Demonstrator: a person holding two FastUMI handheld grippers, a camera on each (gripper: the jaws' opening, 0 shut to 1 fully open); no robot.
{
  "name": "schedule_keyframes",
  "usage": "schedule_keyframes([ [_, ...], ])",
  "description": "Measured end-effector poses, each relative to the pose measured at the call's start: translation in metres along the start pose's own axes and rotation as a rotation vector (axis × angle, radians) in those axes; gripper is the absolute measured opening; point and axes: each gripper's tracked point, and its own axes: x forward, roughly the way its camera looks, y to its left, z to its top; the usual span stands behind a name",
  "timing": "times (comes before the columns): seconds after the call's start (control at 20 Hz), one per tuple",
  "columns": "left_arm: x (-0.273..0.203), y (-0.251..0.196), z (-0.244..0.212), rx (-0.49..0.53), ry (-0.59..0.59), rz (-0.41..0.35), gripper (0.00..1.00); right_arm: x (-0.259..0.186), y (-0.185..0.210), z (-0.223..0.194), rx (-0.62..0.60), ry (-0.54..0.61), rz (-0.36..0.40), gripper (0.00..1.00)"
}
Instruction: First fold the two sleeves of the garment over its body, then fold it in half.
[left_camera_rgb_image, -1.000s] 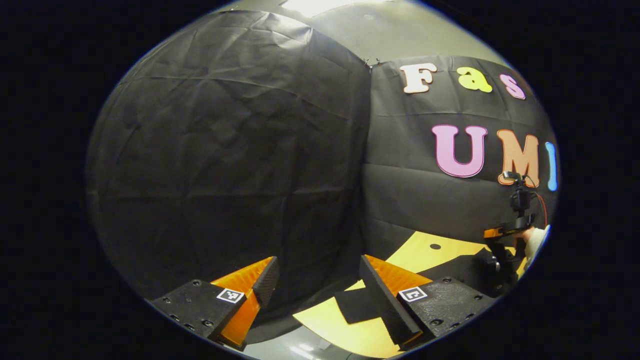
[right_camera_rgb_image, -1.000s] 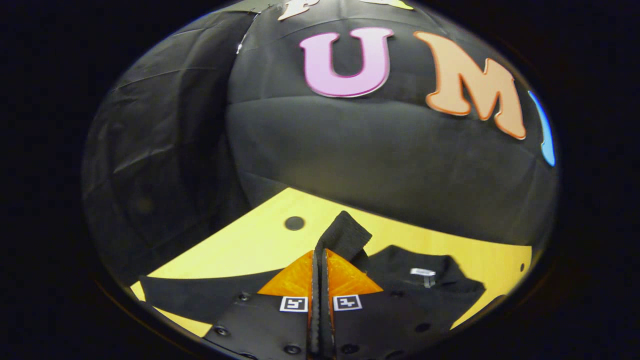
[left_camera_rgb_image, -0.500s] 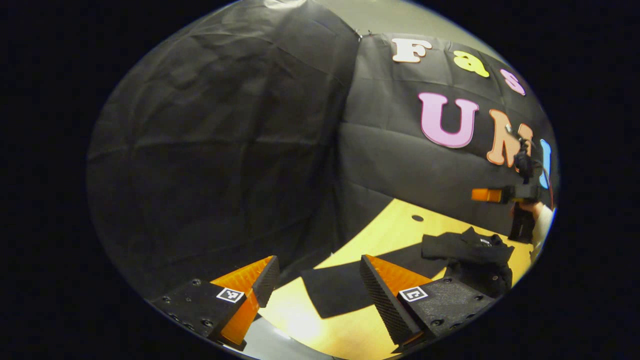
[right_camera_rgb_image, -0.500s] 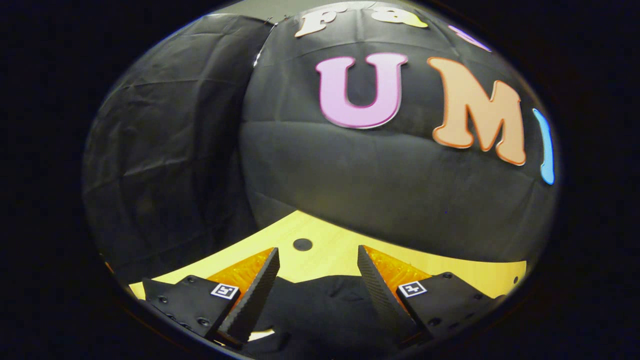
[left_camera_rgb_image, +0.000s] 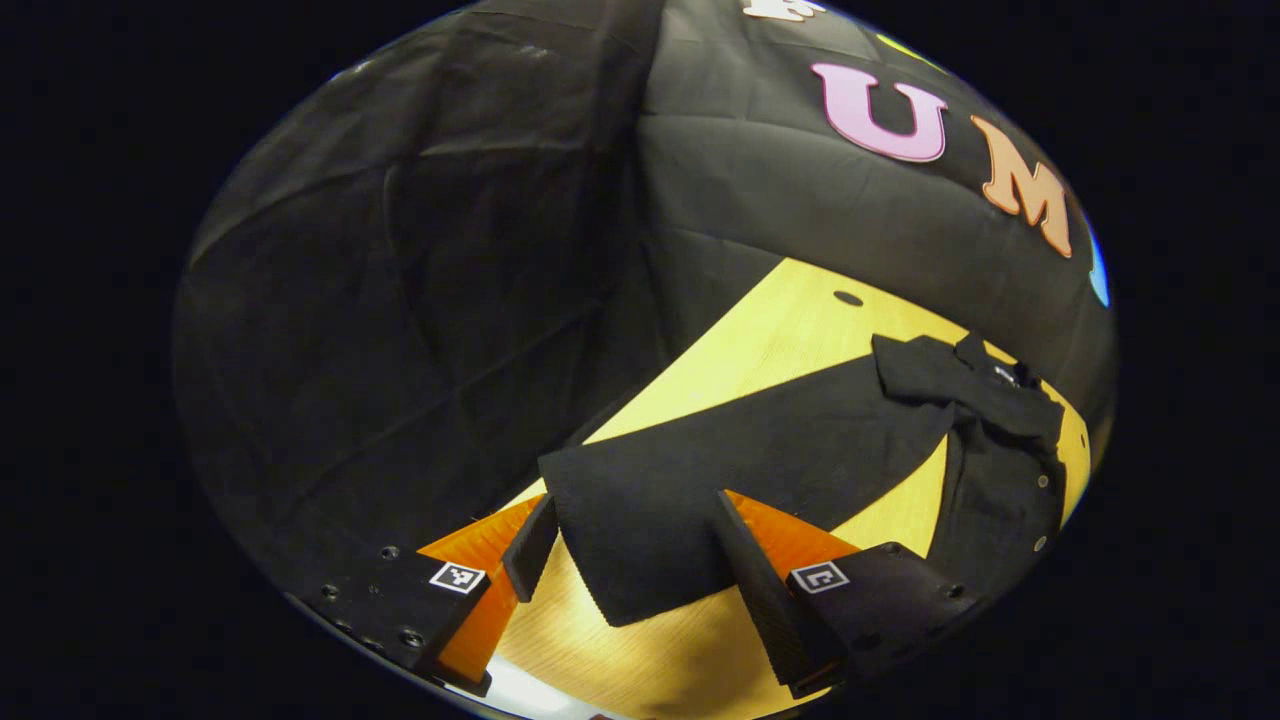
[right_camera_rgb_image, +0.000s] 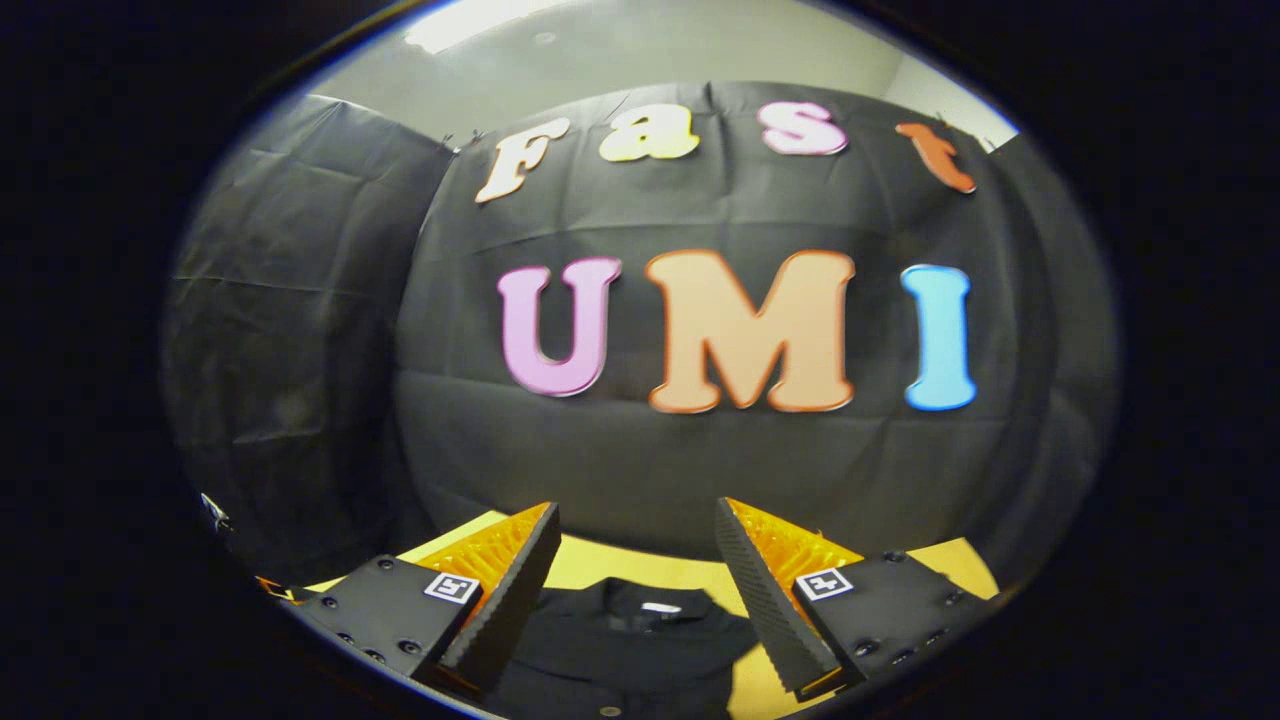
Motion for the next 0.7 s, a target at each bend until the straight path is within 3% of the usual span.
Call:
schedule_keyframes([
  [0.25, 0.005, -0.002, -0.01, 0.021, 0.03, 0.039, 0.95, -0.074, -0.072, 0.029, 0.025, -0.106, -0.163, 0.99],
  [0.45, 0.005, -0.007, -0.01, 0.022, 0.025, 0.027, 0.94, -0.118, -0.091, -0.003, 0.075, -0.07, -0.238, 0.98],
  [0.55, 0.006, -0.017, -0.011, 0.026, 0.025, 0.024, 0.79, -0.133, -0.091, -0.03, 0.113, -0.002, -0.235, 0.98],
  [0.7, 0.007, -0.03, -0.009, 0.041, 0.027, 0.004, 0.43, -0.154, -0.101, -0.048, 0.13, 0.045, -0.254, 0.98],
])
